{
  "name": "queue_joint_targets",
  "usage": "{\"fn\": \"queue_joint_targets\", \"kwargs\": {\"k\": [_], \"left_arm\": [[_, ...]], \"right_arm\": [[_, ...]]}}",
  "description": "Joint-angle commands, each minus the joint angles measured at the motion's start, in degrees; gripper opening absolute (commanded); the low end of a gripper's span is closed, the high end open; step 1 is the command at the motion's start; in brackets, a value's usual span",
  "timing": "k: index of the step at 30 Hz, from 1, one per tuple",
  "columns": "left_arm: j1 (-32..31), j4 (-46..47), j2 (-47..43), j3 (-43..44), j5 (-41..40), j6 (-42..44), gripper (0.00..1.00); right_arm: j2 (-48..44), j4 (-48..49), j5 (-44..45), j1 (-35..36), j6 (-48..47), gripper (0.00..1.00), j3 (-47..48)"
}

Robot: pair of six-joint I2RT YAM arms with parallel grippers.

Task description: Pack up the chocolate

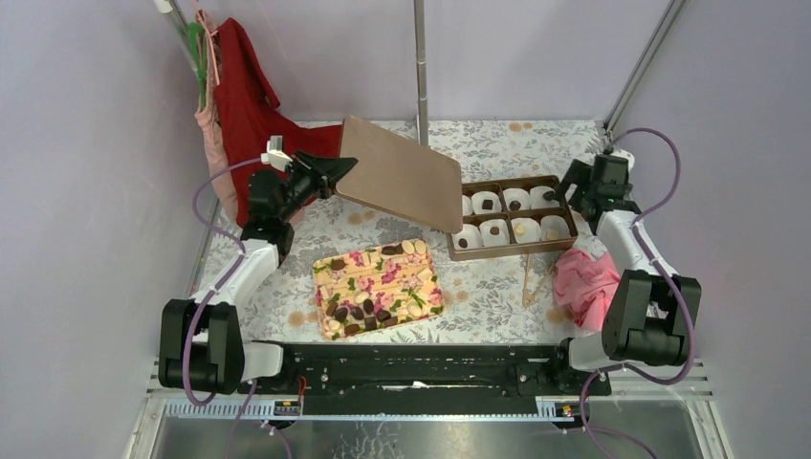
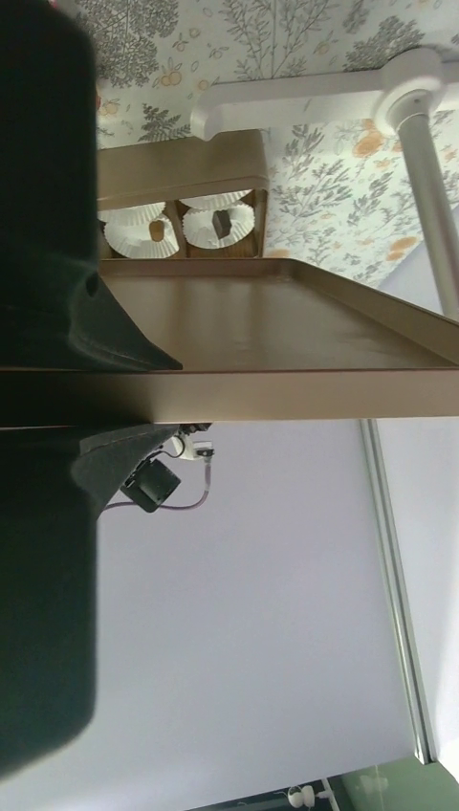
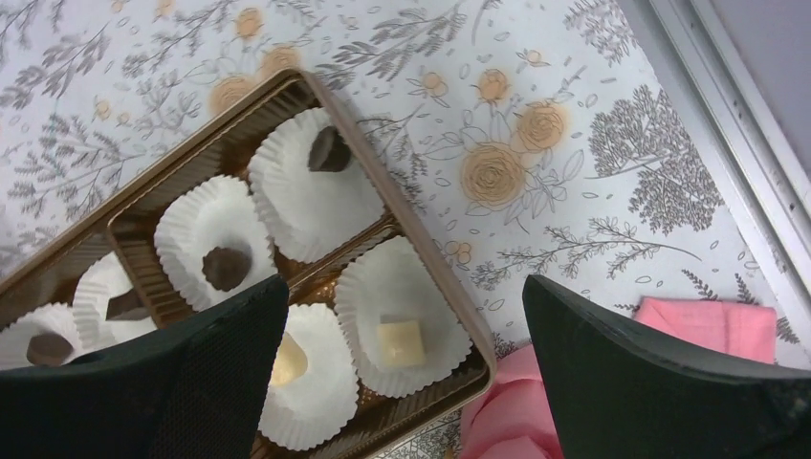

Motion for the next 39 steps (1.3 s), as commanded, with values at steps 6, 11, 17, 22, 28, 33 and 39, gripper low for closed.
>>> {"fn": "queue_joint_targets", "kwargs": {"k": [6,11,17,22,28,33,39], "left_arm": [[-4.02,8.38,1.19,1.05,-2.28,-0.27,0.00],[-6.28,8.82,1.60,0.87,-4.39,0.02,0.00],[-9.75,9.58,2.49,0.88,-6.79,0.24,0.00],[-11.90,10.71,3.12,0.17,-8.93,0.29,0.00],[-15.07,14.00,4.74,-1.50,-12.21,0.06,0.00],[-18.47,18.96,8.32,-1.47,-15.07,-0.80,0.00],[-22.54,24.49,14.17,-0.66,-19.10,-1.56,0.00]], "right_arm": [[3.60,3.31,-7.68,-4.18,6.72,1.00,-1.96],[3.43,3.76,-11.28,-4.18,6.78,1.00,-4.54],[2.98,4.35,-19.15,-4.18,8.22,1.00,-7.48],[0.19,5.07,-24.75,-4.09,10.55,1.00,-11.14],[-5.44,6.35,-27.38,-4.09,13.07,1.00,-16.21],[-9.72,8.93,-22.06,-4.09,15.76,1.00,-17.74],[-10.04,12.77,-20.75,-4.09,19.23,1.00,-18.08]]}}
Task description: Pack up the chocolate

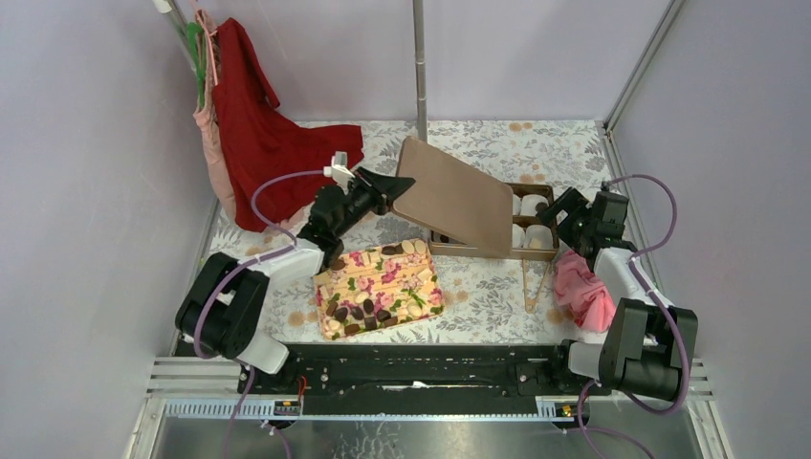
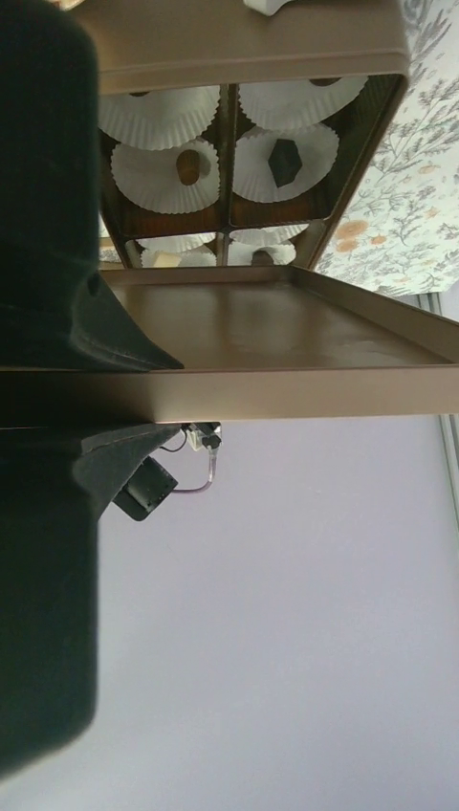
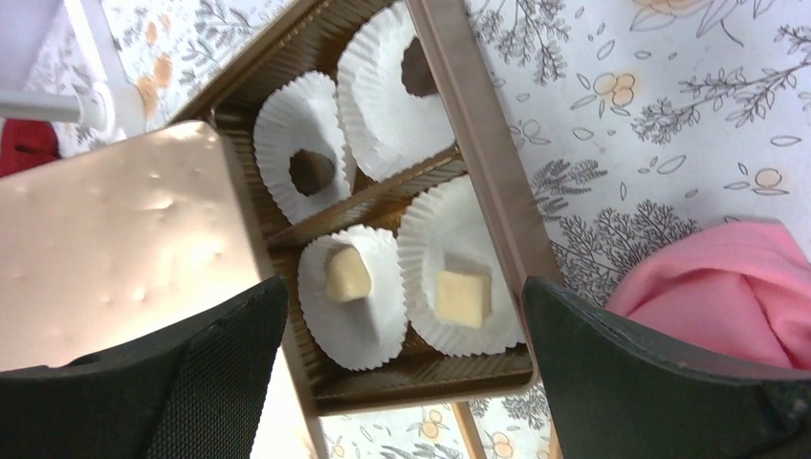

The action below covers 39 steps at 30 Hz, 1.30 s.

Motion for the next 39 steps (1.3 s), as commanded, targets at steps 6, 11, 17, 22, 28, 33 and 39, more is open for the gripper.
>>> {"fn": "queue_joint_targets", "kwargs": {"k": [6,11,17,22,28,33,39], "left_arm": [[-3.56,12.78,6.37,1.54,-6.51,-0.89,0.00],[-3.75,11.58,8.92,1.09,-6.78,0.51,0.03],[-4.35,10.77,11.68,0.47,-6.38,2.31,0.14],[-5.06,8.08,13.40,0.59,-6.31,5.33,0.22],[-5.67,3.88,15.08,1.59,-6.02,9.11,0.32],[-6.58,-0.30,16.33,3.26,-6.47,12.84,0.38],[-8.36,-9.05,17.55,7.52,-7.83,20.37,0.40]], "right_arm": [[-0.13,3.86,-0.25,0.41,1.91,1.00,0.82],[0.49,3.08,0.18,0.37,0.74,1.00,1.34],[0.83,3.04,0.12,0.37,0.36,1.00,1.91],[0.92,2.89,1.17,0.37,-0.29,1.00,2.16],[1.05,2.42,3.09,0.37,-1.30,1.00,2.85],[1.67,2.16,3.59,0.37,-1.85,1.00,3.02],[2.20,1.79,3.65,0.37,-2.46,1.00,3.50]]}}
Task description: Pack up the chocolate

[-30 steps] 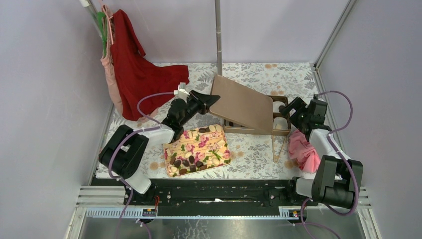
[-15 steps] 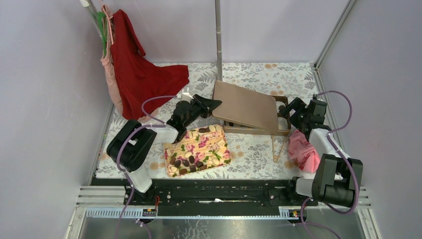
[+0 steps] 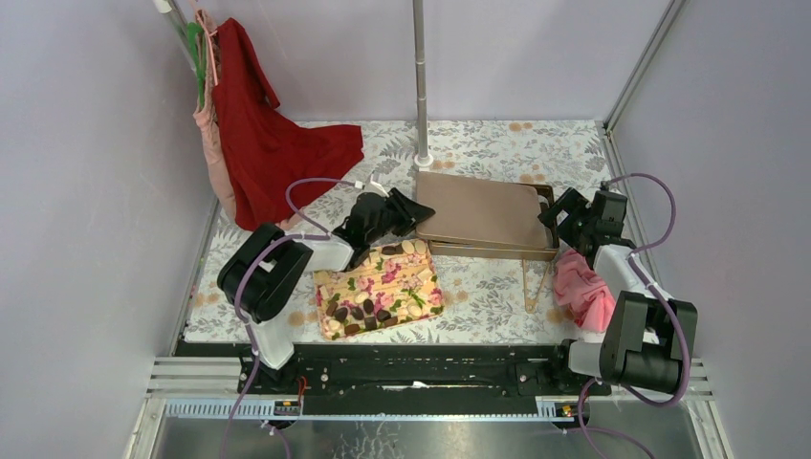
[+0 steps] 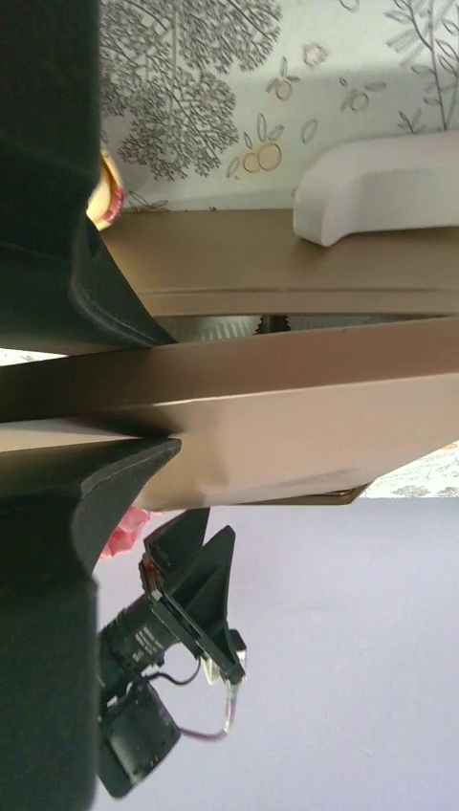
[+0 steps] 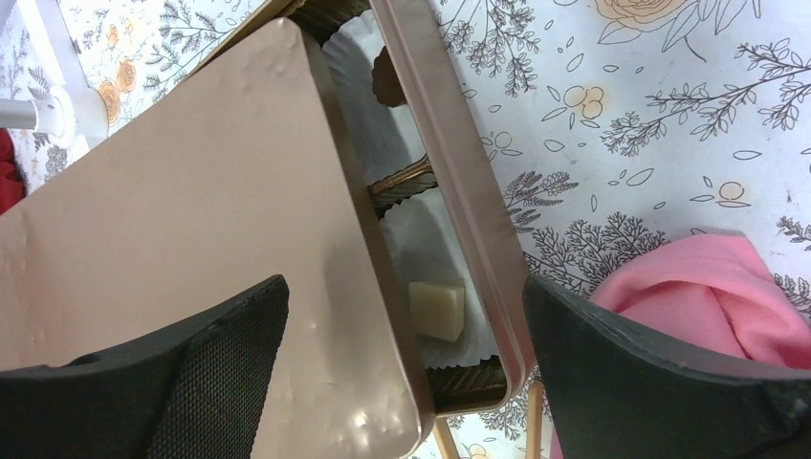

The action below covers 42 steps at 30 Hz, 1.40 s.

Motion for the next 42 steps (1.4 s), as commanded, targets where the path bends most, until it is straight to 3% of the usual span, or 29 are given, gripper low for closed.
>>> {"fn": "queue_joint_targets", "kwargs": {"k": [1,16,27,42], "left_arm": [[-1.72,-5.49,0.63,4.45,-2.73,9.08,0.41],[-3.97,-20.80,0.31,10.27,-11.14,18.78,0.63],[-5.23,-25.17,3.34,15.69,-11.51,20.13,0.65],[-6.19,-29.82,6.79,22.09,-14.32,21.37,0.66]], "right_arm": [[0.42,0.57,1.35,0.37,-1.50,1.00,3.03],[2.22,-0.84,2.08,0.89,-3.37,1.00,5.69],[4.27,-1.30,2.38,0.98,-4.59,0.99,7.02],[8.47,-1.56,1.07,1.51,-5.27,0.89,9.54]]}}
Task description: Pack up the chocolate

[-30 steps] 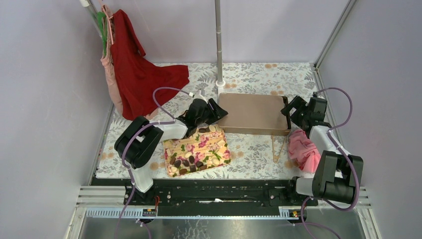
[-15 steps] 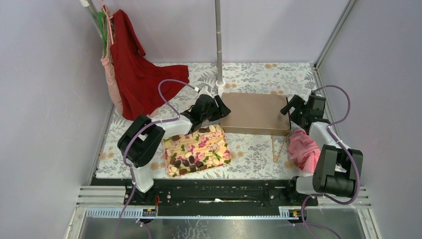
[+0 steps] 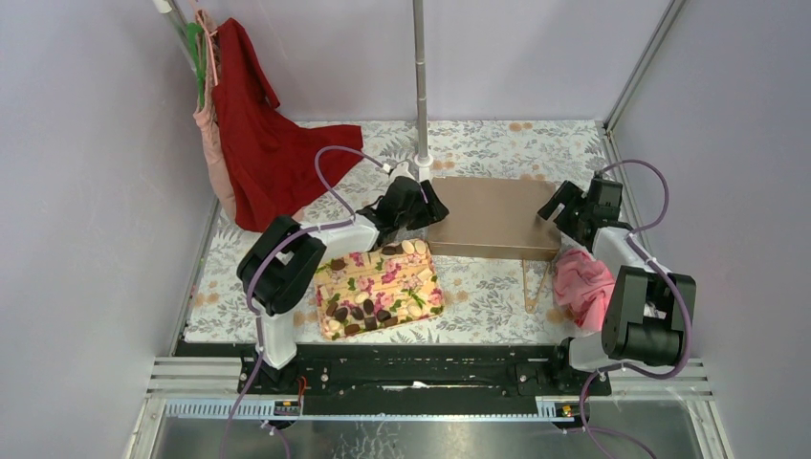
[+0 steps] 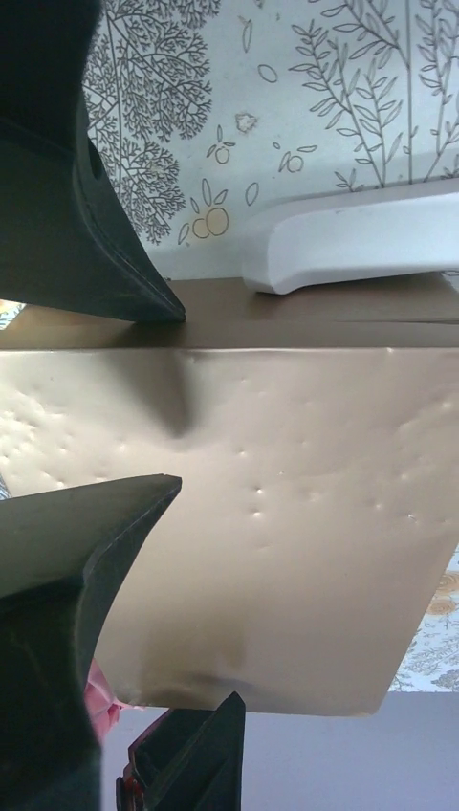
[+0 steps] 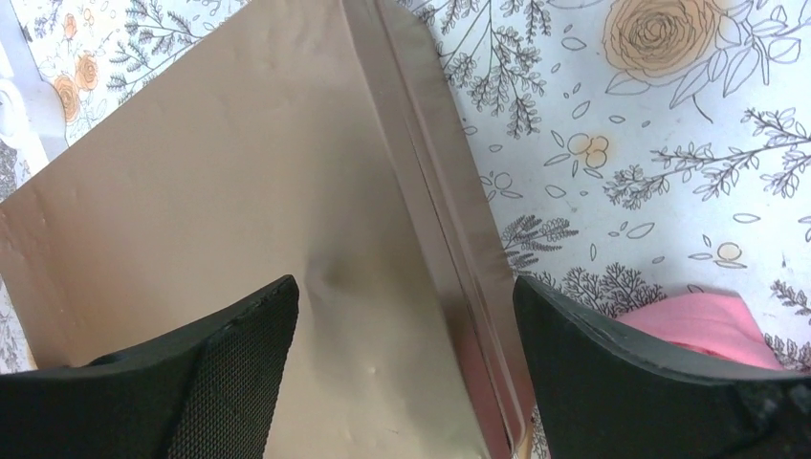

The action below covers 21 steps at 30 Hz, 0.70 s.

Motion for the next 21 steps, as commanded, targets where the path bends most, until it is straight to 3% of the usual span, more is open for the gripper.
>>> {"fn": "queue_joint_targets", "kwargs": {"k": [1,8,21], "left_arm": [[-0.59,-1.58,1.00,3.25,-3.03,2.46,0.67],[-0.66,-3.40,1.45,4.03,-3.55,3.06,0.70],[-0.60,-5.21,-1.99,-0.07,-5.07,4.31,0.67]], "right_arm": [[1.78,0.38,-0.10,0.39,-1.49,0.88,3.78],[5.87,-2.78,-2.19,1.20,-3.04,0.76,5.81],[6.43,-6.20,-3.60,7.53,-4.76,0.68,4.59]]}}
